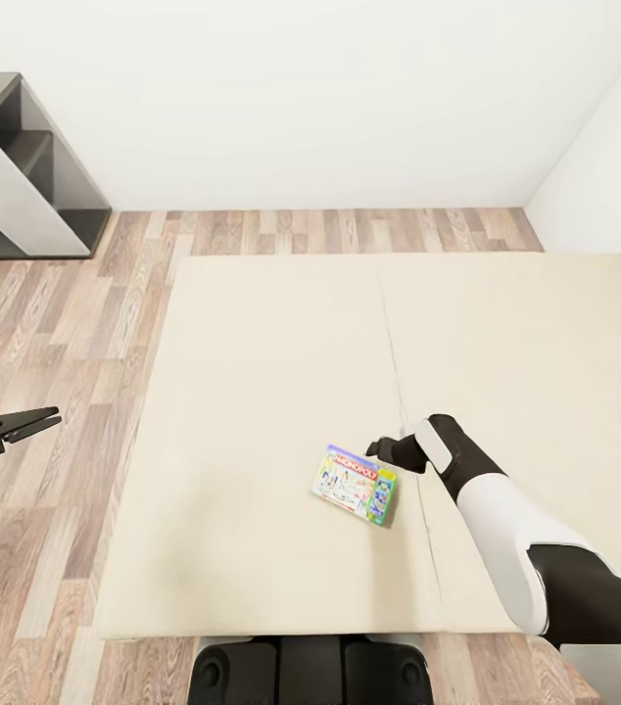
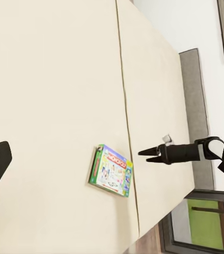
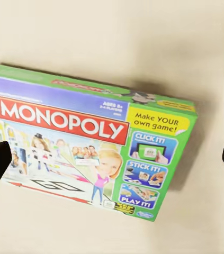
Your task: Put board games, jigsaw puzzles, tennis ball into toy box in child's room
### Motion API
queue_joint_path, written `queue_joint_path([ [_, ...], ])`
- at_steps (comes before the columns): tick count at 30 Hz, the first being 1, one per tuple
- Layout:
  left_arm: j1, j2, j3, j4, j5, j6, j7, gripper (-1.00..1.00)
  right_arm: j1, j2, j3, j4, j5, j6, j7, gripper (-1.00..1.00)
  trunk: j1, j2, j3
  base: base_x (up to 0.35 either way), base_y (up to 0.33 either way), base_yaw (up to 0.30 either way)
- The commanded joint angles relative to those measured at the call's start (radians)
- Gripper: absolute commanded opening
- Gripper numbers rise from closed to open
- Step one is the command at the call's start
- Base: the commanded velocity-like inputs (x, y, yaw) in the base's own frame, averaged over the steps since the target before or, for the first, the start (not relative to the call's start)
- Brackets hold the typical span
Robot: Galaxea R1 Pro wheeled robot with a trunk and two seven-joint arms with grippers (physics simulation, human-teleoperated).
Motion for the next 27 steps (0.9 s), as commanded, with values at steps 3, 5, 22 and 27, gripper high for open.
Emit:
queue_joint_path([
  [3,-0.001,0.001,0.001,0.0,-0.001,0.01,-0.005,1.0,0.0,-0.015,-0.005,-0.001,-0.011,-0.001,-0.01,1.0,0.0,-0.002,-0.006,0.0,0.0,0.0],
  [5,-0.001,0.001,0.001,0.0,-0.001,0.01,-0.005,1.0,0.0,-0.022,-0.005,-0.001,-0.012,-0.002,-0.009,1.0,0.0,-0.002,-0.009,0.0,0.0,0.0],
  [22,-0.001,0.0,0.002,0.0,-0.001,0.009,-0.005,1.0,0.001,-0.034,-0.004,-0.002,-0.011,-0.004,0.042,1.0,0.0,-0.002,-0.037,0.0,0.0,0.0],
  [27,-0.001,0.0,0.001,0.0,-0.001,0.009,-0.005,1.0,0.001,-0.034,-0.003,-0.001,-0.01,-0.004,0.051,1.0,0.0,-0.002,-0.043,0.0,0.0,0.0],
])
